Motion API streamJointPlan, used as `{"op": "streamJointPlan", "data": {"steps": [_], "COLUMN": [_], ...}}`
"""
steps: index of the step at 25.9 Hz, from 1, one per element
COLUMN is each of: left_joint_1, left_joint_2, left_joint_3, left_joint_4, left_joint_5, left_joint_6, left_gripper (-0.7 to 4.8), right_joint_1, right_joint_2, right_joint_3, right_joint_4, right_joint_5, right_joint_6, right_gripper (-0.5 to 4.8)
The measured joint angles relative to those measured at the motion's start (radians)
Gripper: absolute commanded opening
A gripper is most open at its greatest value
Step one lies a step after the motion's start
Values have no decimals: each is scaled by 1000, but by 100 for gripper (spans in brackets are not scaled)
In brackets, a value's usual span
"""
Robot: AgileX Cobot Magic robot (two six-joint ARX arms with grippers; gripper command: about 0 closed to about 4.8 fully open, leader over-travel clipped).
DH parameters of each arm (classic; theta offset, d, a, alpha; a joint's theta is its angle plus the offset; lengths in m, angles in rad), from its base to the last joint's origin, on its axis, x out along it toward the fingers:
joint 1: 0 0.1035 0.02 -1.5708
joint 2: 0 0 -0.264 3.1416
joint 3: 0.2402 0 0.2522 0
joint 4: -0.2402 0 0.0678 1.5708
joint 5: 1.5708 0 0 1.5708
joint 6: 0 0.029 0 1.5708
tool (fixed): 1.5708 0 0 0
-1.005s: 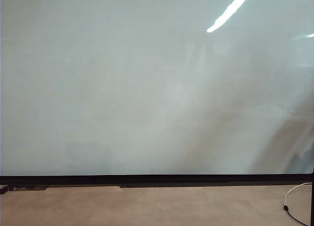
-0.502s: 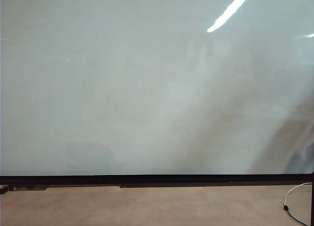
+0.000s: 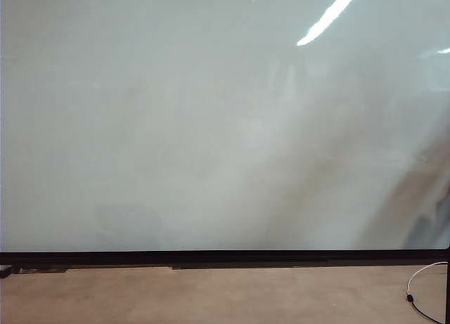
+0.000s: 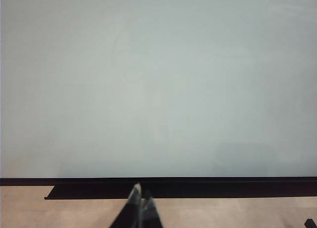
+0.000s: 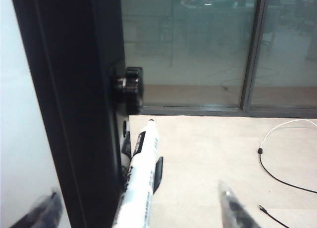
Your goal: Pick up the pen on the shelf to the right of the whiteboard and draw a check mark.
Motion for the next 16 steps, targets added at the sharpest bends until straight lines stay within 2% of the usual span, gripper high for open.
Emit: {"op": "streamJointPlan", "data": {"steps": [6,11,16], "left_joint_1": [0,0,0], "left_joint_2": [0,0,0], "left_joint_3": [0,0,0], "left_joint_4": [0,0,0], "left_joint_5": [0,0,0], "left_joint_6": [0,0,0], "left_gripper": [-4,-4,-4], "right_joint_1": [0,4,5], "right_joint_2": [0,1,2], "right_joint_3": [0,10,10], "right_joint_4": [-6,-5,-7], "right_joint_5": [-13,-24,-34], "right_joint_6": [6,8,11], "right_gripper": [385,360,312]}}
